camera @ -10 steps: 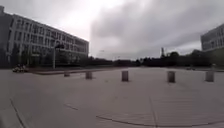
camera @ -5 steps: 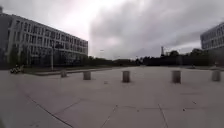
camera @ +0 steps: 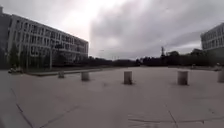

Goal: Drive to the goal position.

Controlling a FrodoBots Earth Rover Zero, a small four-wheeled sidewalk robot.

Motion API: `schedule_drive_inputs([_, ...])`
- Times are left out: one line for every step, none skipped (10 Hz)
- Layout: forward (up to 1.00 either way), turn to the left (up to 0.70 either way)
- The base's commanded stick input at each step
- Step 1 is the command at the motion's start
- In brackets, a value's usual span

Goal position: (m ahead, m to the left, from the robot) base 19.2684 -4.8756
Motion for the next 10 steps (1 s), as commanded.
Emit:
schedule_drive_inputs([0.70,0.00])
schedule_drive_inputs([0.70,-0.01])
schedule_drive_inputs([0.70,-0.03])
schedule_drive_inputs([0.70,-0.19])
schedule_drive_inputs([0.70,-0.30])
schedule_drive_inputs([0.70,-0.29])
schedule_drive_inputs([0.70,-0.17])
schedule_drive_inputs([0.70,-0.05])
schedule_drive_inputs([0.70,0.00])
schedule_drive_inputs([0.70,0.00])
